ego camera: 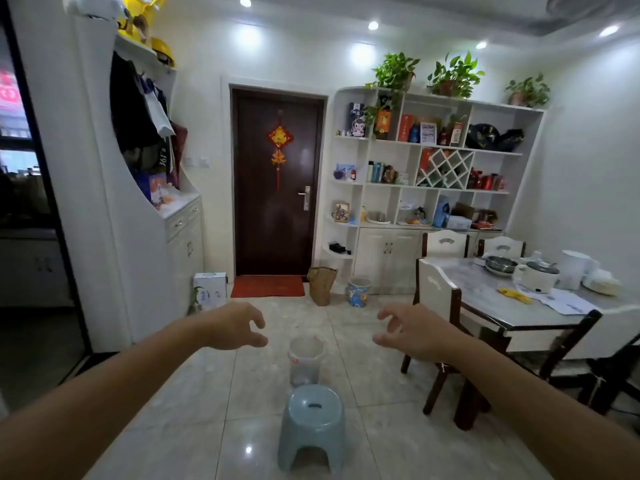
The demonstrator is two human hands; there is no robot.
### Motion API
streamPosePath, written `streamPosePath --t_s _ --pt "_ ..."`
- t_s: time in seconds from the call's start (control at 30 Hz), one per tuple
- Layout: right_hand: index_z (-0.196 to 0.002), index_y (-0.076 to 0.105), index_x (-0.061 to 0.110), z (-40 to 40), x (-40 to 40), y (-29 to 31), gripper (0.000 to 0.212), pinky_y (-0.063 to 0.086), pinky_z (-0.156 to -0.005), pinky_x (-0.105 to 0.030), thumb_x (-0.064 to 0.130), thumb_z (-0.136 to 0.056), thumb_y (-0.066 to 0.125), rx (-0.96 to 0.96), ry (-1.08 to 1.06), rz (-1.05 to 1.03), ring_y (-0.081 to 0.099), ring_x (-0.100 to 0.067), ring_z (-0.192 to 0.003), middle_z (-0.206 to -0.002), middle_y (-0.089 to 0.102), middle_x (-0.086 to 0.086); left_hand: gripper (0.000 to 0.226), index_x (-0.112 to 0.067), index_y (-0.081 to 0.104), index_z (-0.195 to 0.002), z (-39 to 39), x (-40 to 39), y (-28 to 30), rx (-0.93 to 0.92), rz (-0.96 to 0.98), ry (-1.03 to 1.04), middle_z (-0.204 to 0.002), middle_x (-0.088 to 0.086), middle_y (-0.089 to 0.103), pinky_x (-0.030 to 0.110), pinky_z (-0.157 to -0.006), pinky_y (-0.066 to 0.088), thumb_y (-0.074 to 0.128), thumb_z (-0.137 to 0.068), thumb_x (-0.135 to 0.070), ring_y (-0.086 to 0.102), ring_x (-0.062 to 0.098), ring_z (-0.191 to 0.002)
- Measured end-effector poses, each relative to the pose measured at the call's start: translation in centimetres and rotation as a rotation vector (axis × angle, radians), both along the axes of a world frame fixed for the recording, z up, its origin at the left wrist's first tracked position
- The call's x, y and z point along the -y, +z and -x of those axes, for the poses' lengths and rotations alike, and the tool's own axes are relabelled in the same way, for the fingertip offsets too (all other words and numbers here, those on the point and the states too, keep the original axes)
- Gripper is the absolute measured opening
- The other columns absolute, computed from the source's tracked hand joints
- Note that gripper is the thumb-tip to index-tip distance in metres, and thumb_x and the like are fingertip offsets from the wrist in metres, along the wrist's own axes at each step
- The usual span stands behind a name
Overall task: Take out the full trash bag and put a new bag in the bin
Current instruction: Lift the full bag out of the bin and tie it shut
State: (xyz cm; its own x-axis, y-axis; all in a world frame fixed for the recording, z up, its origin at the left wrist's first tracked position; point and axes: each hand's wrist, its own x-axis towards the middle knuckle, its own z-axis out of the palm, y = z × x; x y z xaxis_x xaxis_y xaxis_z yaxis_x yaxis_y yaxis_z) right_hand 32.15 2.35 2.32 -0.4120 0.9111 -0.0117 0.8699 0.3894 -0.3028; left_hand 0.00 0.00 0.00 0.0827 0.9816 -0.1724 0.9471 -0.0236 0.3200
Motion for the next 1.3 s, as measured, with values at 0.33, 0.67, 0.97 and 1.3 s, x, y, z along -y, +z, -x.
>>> streamPosePath --t_s 0.33,0.67,0.97,1.3 --pt "-0.131 0.053 0.021 1.0 -8.1 -2.0 0.053 0.05 -0.096 -0.034 0.052 -0.089 0.061 0.003 -0.03 0.032 0.06 -0.012 -0.102 -0.115 0.065 0.001 0.044 -0.017 0.057 -0.13 0.3 -8.7 -1.0 -0.021 -0.001 -0.013 -0.13 0.003 0.06 0.028 -0.097 0.047 0.062 -0.092 -0.037 0.058 0.015 -0.11" --pt "-0.132 0.052 0.022 7.7 -21.0 -3.2 0.05 0.049 -0.093 -0.031 0.048 -0.09 0.061 0.029 -0.053 0.074 0.06 -0.013 -0.103 -0.119 0.064 0.001 0.044 -0.017 0.058 -0.129 5.5 -22.9 -2.7 0.029 0.036 -0.067 -0.127 0.003 0.061 0.023 -0.086 0.048 0.064 -0.09 -0.037 0.06 0.013 -0.103" --pt "-0.133 0.052 0.024 11.6 -33.5 -5.0 0.051 0.048 -0.097 -0.036 0.047 -0.089 0.062 0.058 -0.055 0.107 0.059 -0.015 -0.105 -0.119 0.063 0.002 0.042 -0.015 0.059 -0.128 8.0 -34.9 -4.2 0.026 0.087 -0.098 -0.129 0.004 0.06 0.029 -0.097 0.047 0.063 -0.091 -0.035 0.058 0.015 -0.111" --pt "-0.131 0.054 0.02 10.5 -50.8 -8.6 0.046 0.049 -0.089 -0.031 0.042 -0.091 0.061 0.071 0.061 0.062 0.059 -0.013 -0.1 -0.114 0.066 0.001 0.039 -0.017 0.061 -0.126 5.6 -49.5 -8.8 0.064 0.098 0.013 -0.119 0.003 0.064 0.023 -0.082 0.048 0.063 -0.092 -0.034 0.061 0.011 -0.097"
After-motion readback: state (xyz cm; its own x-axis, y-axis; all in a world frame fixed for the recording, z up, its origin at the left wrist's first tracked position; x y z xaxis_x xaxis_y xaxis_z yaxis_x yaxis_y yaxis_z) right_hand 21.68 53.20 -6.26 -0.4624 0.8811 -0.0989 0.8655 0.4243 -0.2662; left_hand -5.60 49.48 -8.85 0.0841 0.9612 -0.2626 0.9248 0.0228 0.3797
